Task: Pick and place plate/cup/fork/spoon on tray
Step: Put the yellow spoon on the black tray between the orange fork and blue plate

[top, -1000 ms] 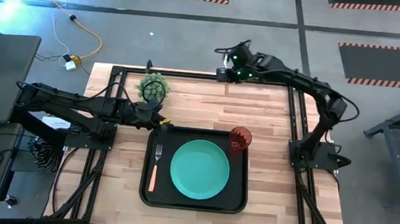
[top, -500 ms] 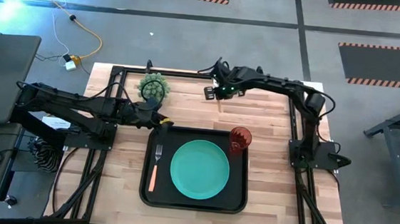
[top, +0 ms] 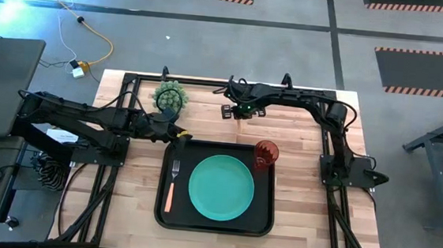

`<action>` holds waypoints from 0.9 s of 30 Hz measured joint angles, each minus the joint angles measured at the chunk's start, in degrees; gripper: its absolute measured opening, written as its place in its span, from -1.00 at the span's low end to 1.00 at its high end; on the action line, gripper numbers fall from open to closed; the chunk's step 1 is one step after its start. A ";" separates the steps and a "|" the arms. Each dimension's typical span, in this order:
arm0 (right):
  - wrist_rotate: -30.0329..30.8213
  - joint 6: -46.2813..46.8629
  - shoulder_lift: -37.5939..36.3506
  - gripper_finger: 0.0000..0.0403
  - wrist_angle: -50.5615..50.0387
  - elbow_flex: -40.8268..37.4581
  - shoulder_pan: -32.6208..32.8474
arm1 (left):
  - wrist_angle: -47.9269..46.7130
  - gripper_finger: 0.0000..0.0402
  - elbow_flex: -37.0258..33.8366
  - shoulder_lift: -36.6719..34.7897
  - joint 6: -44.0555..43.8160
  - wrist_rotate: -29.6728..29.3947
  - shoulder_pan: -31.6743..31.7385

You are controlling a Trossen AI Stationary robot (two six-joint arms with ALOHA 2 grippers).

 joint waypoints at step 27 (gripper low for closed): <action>-1.55 5.11 1.81 -0.87 0.73 -0.96 0.21 | -0.26 -0.27 0.00 0.00 0.11 0.31 0.00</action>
